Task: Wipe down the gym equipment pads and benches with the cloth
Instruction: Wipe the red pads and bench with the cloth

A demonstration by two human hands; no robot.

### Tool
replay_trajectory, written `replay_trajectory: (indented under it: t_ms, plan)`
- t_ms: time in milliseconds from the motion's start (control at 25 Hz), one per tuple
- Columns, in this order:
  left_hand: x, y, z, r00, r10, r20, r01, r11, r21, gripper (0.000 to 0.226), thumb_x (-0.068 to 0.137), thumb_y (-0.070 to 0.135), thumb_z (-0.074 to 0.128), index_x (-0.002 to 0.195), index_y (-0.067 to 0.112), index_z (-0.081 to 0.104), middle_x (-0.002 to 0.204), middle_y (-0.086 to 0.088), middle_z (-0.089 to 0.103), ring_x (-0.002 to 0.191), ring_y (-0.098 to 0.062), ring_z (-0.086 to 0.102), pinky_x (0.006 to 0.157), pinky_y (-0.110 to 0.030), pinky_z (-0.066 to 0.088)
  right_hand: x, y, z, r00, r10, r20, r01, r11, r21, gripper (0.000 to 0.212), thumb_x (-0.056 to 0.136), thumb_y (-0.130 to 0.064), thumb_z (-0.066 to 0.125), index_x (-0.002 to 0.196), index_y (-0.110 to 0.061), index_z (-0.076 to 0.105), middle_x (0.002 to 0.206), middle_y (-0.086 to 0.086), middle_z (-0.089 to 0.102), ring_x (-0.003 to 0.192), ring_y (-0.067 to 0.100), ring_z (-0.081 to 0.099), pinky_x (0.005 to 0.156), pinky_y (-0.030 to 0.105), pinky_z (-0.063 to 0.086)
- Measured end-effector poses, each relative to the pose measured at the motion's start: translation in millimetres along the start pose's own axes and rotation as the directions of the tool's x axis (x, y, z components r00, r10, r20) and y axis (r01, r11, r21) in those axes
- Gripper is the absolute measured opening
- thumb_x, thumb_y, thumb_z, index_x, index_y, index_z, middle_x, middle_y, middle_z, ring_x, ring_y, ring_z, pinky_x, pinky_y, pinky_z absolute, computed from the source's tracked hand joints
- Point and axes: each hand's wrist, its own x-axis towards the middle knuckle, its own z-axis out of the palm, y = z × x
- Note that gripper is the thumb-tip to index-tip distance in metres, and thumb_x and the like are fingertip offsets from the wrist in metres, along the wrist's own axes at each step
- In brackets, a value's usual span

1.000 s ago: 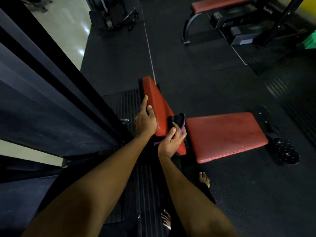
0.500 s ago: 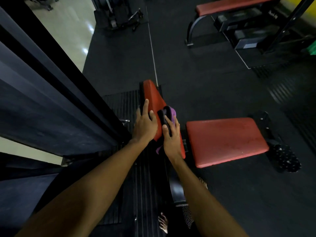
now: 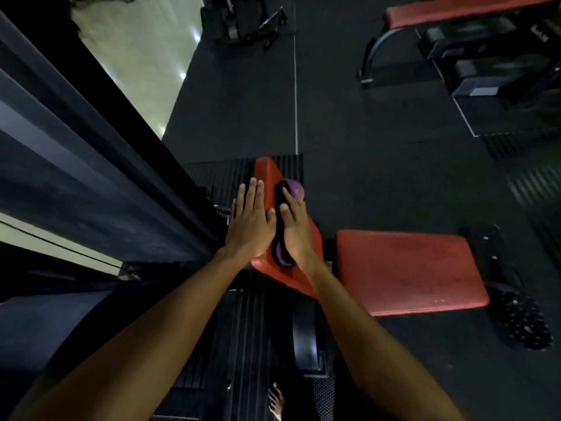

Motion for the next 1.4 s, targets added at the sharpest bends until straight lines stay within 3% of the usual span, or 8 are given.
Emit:
replay_trajectory:
  t_ms: [120, 280, 360, 520, 680, 920, 1200, 1400]
  plan:
    - [0, -2, 1, 1.0, 0.013, -0.018, -0.012, 0.998, 0.069, 0.068, 0.106, 0.028, 0.035, 0.161, 0.011, 0.0, 0.17, -0.005, -0.007, 0.156, -0.02, -0.012, 0.125, -0.038, -0.008, -49, 38, -4, 0.999, -0.05, 0.012, 0.051, 0.994, -0.095, 0.047, 0.109, -0.043, 0.038, 0.156, -0.043, 0.034, 0.169, -0.014, 0.014, 0.156, 0.006, 0.008, 0.124, 0.03, 0.01]
    - [12, 7, -2, 0.999, 0.03, 0.02, -0.033, 0.993, 0.115, 0.074, 0.101, 0.022, 0.039, 0.161, 0.006, -0.002, 0.17, -0.008, -0.007, 0.156, -0.018, -0.013, 0.126, -0.038, -0.01, 2, 70, -9, 0.944, 0.328, -0.034, -0.329, 0.944, -0.008, 0.045, 0.11, -0.031, 0.042, 0.155, -0.033, 0.04, 0.168, 0.005, 0.014, 0.155, 0.025, 0.018, 0.125, 0.037, 0.017]
    - [21, 11, -4, 1.0, 0.026, 0.011, -0.028, 0.992, 0.12, 0.076, 0.099, 0.021, 0.041, 0.161, 0.006, -0.001, 0.17, -0.009, -0.006, 0.156, -0.019, -0.011, 0.126, -0.038, -0.009, 55, 56, -11, 0.902, 0.432, -0.025, -0.43, 0.901, 0.06, 0.044, 0.11, -0.03, 0.04, 0.154, -0.029, 0.043, 0.168, 0.003, 0.012, 0.152, 0.028, 0.026, 0.125, 0.039, 0.02]
    - [44, 18, -5, 0.999, 0.034, 0.013, -0.036, 0.981, 0.191, 0.079, 0.099, 0.021, 0.045, 0.16, 0.003, -0.001, 0.169, -0.012, -0.007, 0.156, -0.022, -0.012, 0.126, -0.037, -0.01, 80, 17, -7, 0.974, 0.224, 0.023, -0.224, 0.975, 0.006, 0.045, 0.11, -0.034, 0.038, 0.155, -0.03, 0.042, 0.17, -0.003, 0.015, 0.155, 0.021, 0.019, 0.126, 0.041, 0.017]
    - [66, 25, 0, 1.0, 0.011, -0.009, -0.009, 0.972, 0.236, 0.083, 0.099, 0.027, 0.047, 0.16, 0.004, -0.004, 0.169, -0.013, -0.009, 0.156, -0.023, -0.011, 0.126, -0.038, -0.009, 1, 42, -12, 0.998, -0.045, 0.049, 0.047, 0.998, -0.048, 0.049, 0.107, -0.048, 0.039, 0.156, -0.044, 0.034, 0.17, -0.017, 0.008, 0.156, 0.006, 0.009, 0.122, 0.027, 0.018]
    - [69, 24, 9, 0.998, 0.004, -0.058, 0.017, 0.929, 0.369, 0.087, 0.095, 0.036, 0.045, 0.161, 0.006, -0.003, 0.169, -0.013, -0.006, 0.157, -0.023, -0.007, 0.128, -0.042, 0.001, 93, 81, -22, 0.937, 0.348, -0.027, -0.347, 0.937, 0.031, 0.043, 0.11, -0.028, 0.043, 0.153, -0.023, 0.044, 0.167, 0.004, 0.022, 0.154, 0.021, 0.022, 0.114, 0.02, 0.017]
    - [71, 26, 11, 0.998, -0.009, -0.06, 0.033, 0.911, 0.41, 0.088, 0.093, 0.035, 0.045, 0.161, 0.005, -0.002, 0.169, -0.014, -0.005, 0.157, -0.025, -0.006, 0.128, -0.045, 0.004, 64, 67, -17, 1.0, -0.02, 0.01, 0.02, 1.0, 0.013, 0.042, 0.109, -0.026, 0.045, 0.151, -0.03, 0.048, 0.168, -0.015, 0.018, 0.152, -0.004, 0.016, 0.112, 0.003, 0.018]
    - [72, 27, 12, 0.998, -0.008, -0.06, 0.033, 0.905, 0.423, 0.087, 0.093, 0.036, 0.043, 0.161, 0.006, -0.004, 0.169, -0.014, -0.007, 0.157, -0.025, -0.007, 0.128, -0.044, 0.002, 120, 97, -30, 0.969, 0.243, 0.05, -0.24, 0.968, -0.069, 0.031, 0.109, -0.027, 0.046, 0.134, -0.029, 0.063, 0.16, -0.003, 0.037, 0.148, 0.013, 0.034, 0.12, 0.036, 0.031]
